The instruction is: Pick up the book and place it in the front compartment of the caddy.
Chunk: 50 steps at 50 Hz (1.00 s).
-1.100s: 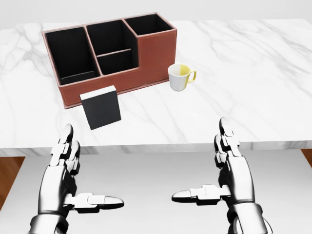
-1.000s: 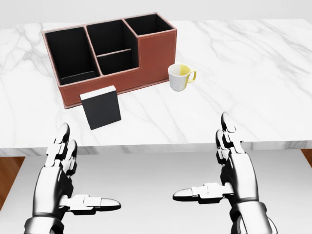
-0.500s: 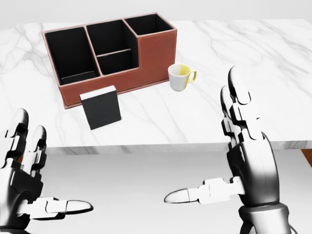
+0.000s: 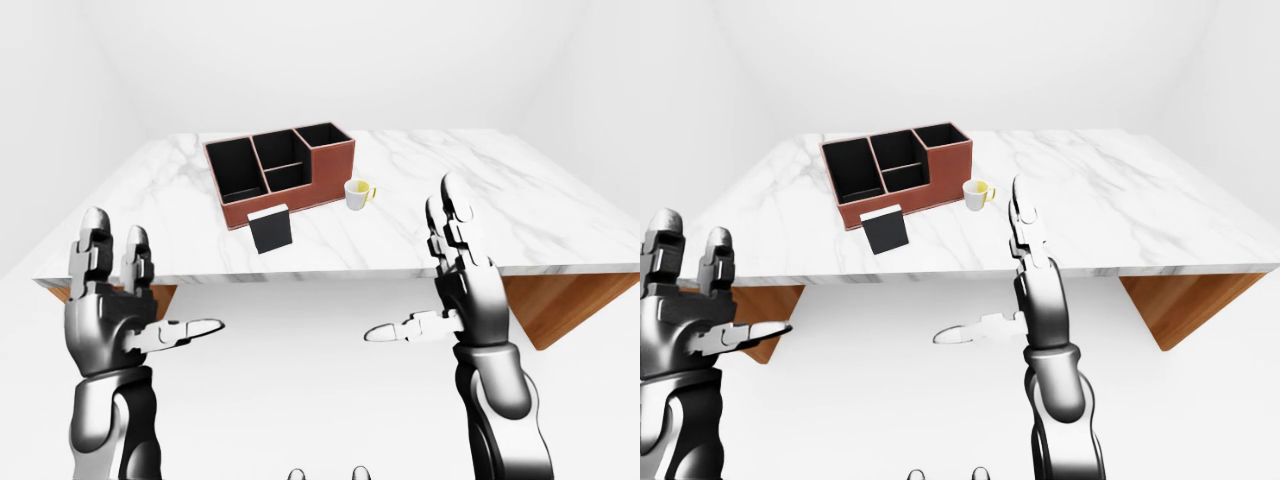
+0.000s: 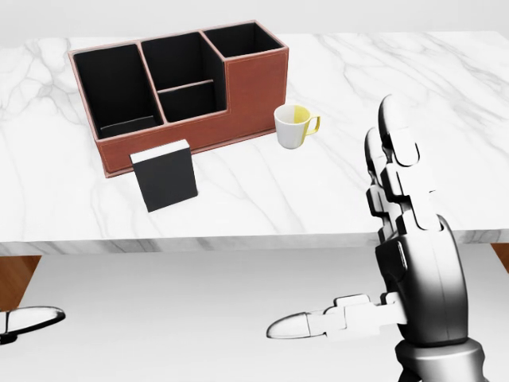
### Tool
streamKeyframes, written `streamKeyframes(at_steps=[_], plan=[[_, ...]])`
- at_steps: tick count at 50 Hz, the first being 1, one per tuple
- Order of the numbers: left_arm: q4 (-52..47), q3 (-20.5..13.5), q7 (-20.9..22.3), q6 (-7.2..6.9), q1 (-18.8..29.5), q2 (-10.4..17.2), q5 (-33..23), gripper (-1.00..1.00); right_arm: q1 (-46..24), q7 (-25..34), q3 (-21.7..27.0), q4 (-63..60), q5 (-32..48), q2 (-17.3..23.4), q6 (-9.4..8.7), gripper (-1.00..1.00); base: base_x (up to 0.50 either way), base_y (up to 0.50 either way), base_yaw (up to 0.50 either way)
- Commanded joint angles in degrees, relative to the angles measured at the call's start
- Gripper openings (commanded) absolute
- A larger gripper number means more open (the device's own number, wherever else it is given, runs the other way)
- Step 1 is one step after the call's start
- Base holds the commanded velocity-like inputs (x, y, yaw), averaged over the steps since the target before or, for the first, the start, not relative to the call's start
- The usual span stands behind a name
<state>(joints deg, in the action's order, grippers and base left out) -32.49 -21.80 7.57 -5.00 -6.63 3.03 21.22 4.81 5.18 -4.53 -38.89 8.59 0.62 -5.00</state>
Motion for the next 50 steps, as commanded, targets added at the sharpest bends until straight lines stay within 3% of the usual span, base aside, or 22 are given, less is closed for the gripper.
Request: streamKeyframes(at_steps=[1, 13, 27, 33, 50], plan=[[-1.9, -5.4, -1.2, 0.0, 1.5, 1.8, 5.3, 1.0, -0.3, 0.3, -0.1, -1.2, 0.2, 0.0, 0.0, 1.0, 0.0, 0.0, 0.0], [-2.5, -9.6, -3.4, 0.0, 3.3, 4.6, 10.2, 1.0, -1.5, 1.2, -0.2, -2.2, 0.6, 0.2, 0.0, 1.0, 0.0, 0.0, 0.0], [-4.5, -11.3, -3.9, 0.0, 2.8, 5.0, 12.1, 1.0, -1.6, 1.6, 0.3, -1.7, -2.2, -0.5, 0.0, 1.0, 0.0, 0.0, 0.0], [-4.7, -11.8, -4.0, 0.0, 3.0, 5.3, 12.7, 1.0, -1.1, 1.2, -0.5, -1.4, 2.3, 0.8, 0.0, 1.0, 0.0, 0.0, 0.0], [-4.1, -11.9, -3.9, 0.0, 3.1, 5.5, 12.5, 1.0, -1.2, 1.5, -0.3, -1.4, 2.1, 0.1, 0.0, 1.0, 0.0, 0.5, 0.0]])
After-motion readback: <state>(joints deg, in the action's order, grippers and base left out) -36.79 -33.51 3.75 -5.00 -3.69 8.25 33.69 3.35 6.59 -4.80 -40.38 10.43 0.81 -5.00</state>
